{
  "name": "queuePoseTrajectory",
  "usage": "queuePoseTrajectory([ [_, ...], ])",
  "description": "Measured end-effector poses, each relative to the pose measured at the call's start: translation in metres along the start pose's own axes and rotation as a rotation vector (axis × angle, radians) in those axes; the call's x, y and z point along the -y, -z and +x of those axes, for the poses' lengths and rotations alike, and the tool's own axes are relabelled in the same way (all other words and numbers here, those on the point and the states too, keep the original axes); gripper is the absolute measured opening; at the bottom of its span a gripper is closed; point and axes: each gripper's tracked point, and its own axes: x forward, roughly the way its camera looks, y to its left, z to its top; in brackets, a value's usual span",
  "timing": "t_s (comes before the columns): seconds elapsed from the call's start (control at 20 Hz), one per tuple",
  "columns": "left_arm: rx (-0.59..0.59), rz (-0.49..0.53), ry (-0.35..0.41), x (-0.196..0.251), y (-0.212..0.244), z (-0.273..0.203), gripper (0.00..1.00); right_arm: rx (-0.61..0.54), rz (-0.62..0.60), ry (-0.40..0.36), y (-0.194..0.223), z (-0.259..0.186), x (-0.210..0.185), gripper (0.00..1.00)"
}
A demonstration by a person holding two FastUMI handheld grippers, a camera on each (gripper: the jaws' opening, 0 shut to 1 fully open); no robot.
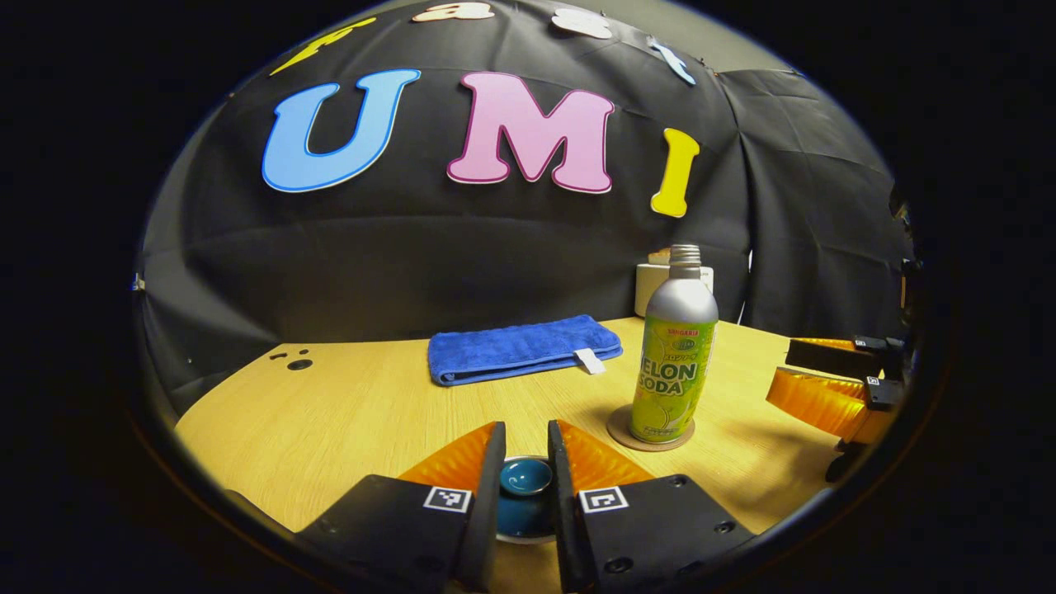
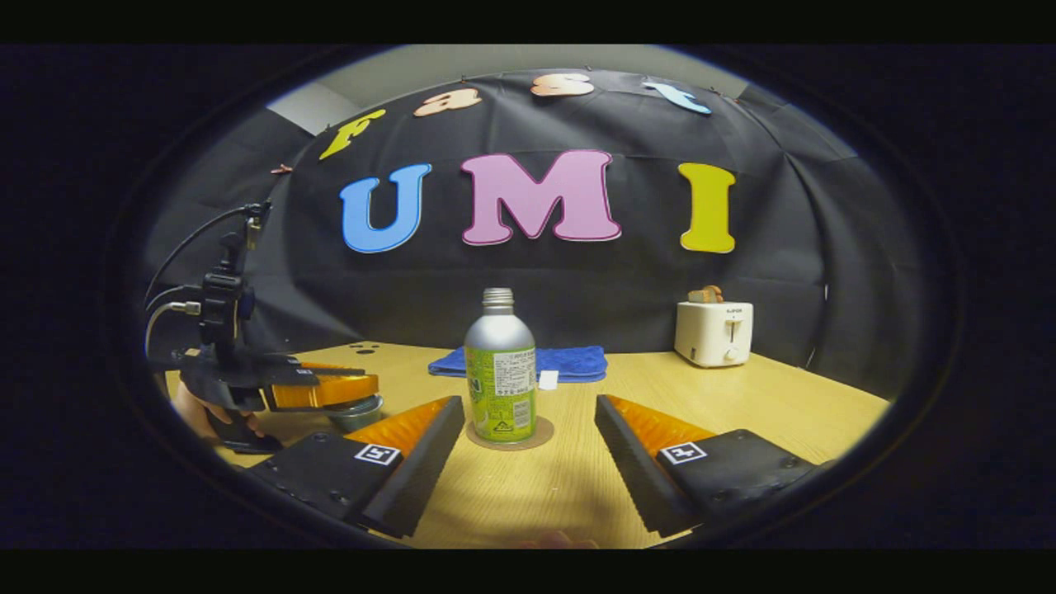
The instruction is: Open the teacup lid with one hand, grasp the water bottle and pour water into the teacup with the other hand; after pouring, place the water bottle on the coaster and then close the teacup lid.
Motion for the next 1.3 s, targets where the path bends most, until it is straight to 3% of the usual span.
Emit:
queuePoseTrajectory([
  [0.5,-0.024,-0.018,-0.019,-0.004,0.003,0.001,0.38,-0.001,0.001,-0.02,0.0,-0.001,-0.004,0.98],
  [0.95,-0.001,-0.023,-0.043,-0.007,0.0,-0.006,0.35,-0.001,0.001,-0.019,0.0,0.0,-0.005,0.98],
  [1.0,0.031,-0.03,-0.058,-0.009,-0.004,-0.01,0.41,-0.001,0.001,-0.019,0.0,-0.001,-0.005,0.98],
  [1.05,0.073,-0.037,-0.067,-0.011,-0.01,-0.015,0.56,-0.001,0.001,-0.019,0.0,-0.002,-0.005,0.98],
  [1.1,0.116,-0.044,-0.069,-0.011,-0.015,-0.023,0.65,-0.002,0.001,-0.019,0.0,-0.002,-0.005,0.98],
  [1.15,0.149,-0.05,-0.079,-0.013,-0.018,-0.029,0.82,-0.002,0.001,-0.019,0.0,-0.001,-0.005,0.98],
  [1.25,0.183,-0.068,-0.097,-0.017,-0.02,-0.042,0.98,-0.002,0.001,-0.018,0.0,-0.001,-0.005,0.98],
  [1.3,0.183,-0.079,-0.112,-0.02,-0.017,-0.048,0.98,-0.002,0.001,-0.018,0.0,-0.002,-0.005,0.98],
])
